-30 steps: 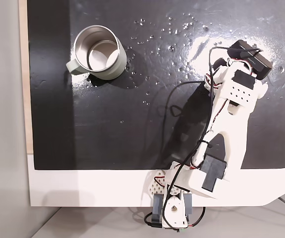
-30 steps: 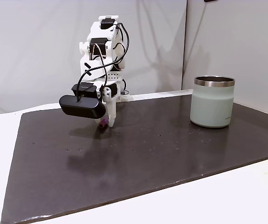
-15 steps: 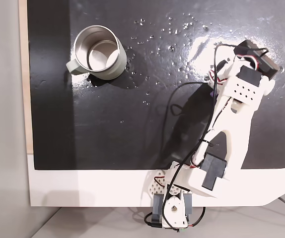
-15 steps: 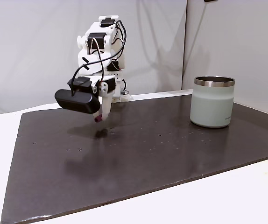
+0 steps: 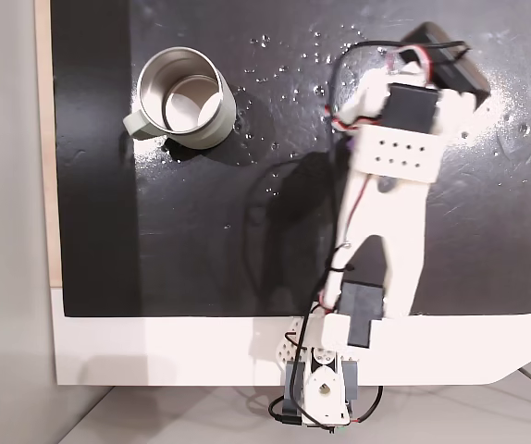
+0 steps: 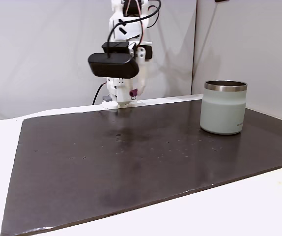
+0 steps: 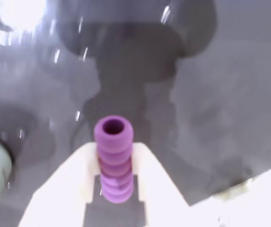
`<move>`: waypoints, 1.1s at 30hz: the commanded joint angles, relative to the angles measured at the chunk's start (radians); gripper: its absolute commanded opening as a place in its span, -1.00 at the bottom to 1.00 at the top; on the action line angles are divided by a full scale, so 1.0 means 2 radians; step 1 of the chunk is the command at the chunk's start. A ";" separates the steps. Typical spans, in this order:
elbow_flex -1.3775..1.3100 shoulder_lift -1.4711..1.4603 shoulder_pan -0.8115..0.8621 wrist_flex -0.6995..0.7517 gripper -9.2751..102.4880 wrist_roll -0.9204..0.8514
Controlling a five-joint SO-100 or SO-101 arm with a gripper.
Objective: Grasp a pengrip and put it in the cup.
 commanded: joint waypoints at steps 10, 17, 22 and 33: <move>0.071 0.132 -0.235 0.024 -0.83 0.188; -0.028 0.063 -0.289 0.023 -0.83 0.279; -0.160 -0.022 -0.301 0.024 -0.83 0.334; -0.444 -0.193 -0.328 0.024 -0.83 0.413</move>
